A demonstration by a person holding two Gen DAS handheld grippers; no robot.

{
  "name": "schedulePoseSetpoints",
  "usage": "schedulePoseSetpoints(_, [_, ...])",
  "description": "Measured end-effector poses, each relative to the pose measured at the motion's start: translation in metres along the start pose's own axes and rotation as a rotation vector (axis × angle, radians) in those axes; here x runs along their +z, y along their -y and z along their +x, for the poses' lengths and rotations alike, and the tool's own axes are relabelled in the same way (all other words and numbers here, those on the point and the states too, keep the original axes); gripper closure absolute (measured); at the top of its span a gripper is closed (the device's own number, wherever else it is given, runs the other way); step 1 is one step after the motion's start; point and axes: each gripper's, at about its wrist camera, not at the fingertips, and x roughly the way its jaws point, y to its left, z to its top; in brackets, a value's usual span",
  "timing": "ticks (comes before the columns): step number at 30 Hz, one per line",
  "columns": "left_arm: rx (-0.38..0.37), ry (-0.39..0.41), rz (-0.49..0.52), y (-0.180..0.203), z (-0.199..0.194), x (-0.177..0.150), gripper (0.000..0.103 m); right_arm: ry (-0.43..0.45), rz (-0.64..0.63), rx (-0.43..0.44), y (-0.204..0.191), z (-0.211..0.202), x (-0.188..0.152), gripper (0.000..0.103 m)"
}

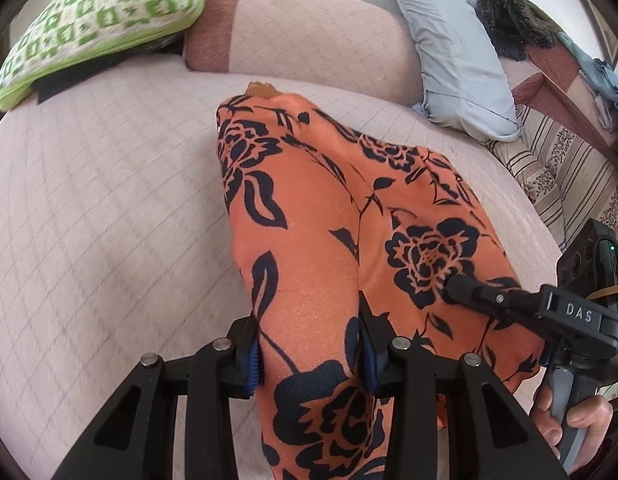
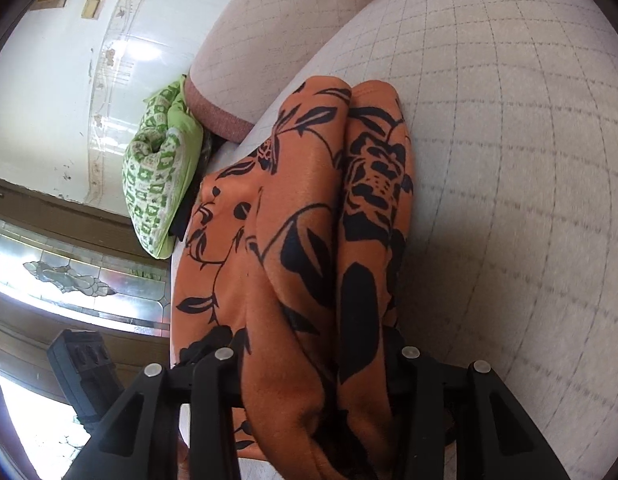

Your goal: Fold small clothes

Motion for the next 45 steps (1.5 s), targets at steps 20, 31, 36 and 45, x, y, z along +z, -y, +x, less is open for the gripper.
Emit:
schedulePoseSetpoints(20, [0.078,0.059,-0.075,-0.029,-0.078,-0.075,0.063,-0.076,-0.097,0.063,-0.039,-0.001,-0.086,0.06])
schedulePoseSetpoints(31, [0.149,0.014,-0.064,-0.035,-0.061,-0.091,0.058,-0.11,-0.074,-0.002,-0.025,0.017,-0.091,0.061])
schedulePoseSetpoints(36, [0.176,0.003,-0.053,-0.037,-0.054,-0.093,0.052,-0.114,-0.102,-0.018,-0.022,0.02,-0.092,0.06])
schedulePoseSetpoints(45, [0.172,0.012,-0.035,-0.042,-0.054,-0.097,0.047,-0.122,-0.113,0.016,-0.012,0.015,-0.093,0.058])
